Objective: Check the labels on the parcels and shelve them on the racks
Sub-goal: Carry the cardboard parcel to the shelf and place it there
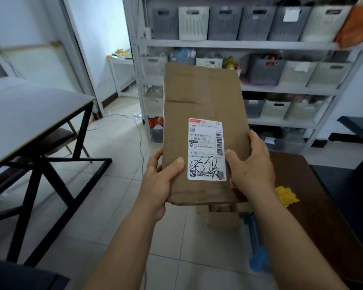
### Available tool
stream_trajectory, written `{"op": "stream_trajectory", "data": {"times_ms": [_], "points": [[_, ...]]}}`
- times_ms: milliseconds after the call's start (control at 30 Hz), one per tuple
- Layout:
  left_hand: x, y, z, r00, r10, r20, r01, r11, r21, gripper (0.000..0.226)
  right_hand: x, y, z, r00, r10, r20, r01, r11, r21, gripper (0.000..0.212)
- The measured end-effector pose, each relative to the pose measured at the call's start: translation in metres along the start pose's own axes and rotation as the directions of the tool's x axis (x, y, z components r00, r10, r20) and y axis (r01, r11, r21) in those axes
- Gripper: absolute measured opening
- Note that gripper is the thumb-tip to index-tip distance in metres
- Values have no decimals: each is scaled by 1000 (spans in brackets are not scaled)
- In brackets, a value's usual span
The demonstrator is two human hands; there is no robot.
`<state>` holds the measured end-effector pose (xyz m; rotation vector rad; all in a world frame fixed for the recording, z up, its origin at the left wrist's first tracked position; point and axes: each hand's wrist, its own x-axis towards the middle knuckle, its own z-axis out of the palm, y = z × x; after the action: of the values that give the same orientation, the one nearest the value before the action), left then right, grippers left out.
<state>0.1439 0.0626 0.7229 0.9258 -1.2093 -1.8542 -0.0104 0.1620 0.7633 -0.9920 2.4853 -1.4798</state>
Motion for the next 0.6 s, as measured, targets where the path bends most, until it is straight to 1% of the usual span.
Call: {"op": "stream_trajectory", "data": {"times_ms": [133, 300, 433, 600], "points": [[-24, 21, -7, 995, 49, -87, -49, 999, -3, 57, -8, -23, -7, 996, -82, 34, 81, 996, 28, 70], [-66, 30, -7, 964, 121, -238, -130, 991, -20, 54, -17, -38, -21, 974, -180, 136, 174, 983, 52, 68], [-115, 27, 8, 929, 144, -342, -170, 984, -47, 46, -31, -43, -44, 940, -261, 221, 248, 965, 82, 67], [-180, 23, 24, 860, 194, -472, -239, 970, -37, 50, -56, -48, -72, 876, -373, 307, 338, 927, 163, 64]]}}
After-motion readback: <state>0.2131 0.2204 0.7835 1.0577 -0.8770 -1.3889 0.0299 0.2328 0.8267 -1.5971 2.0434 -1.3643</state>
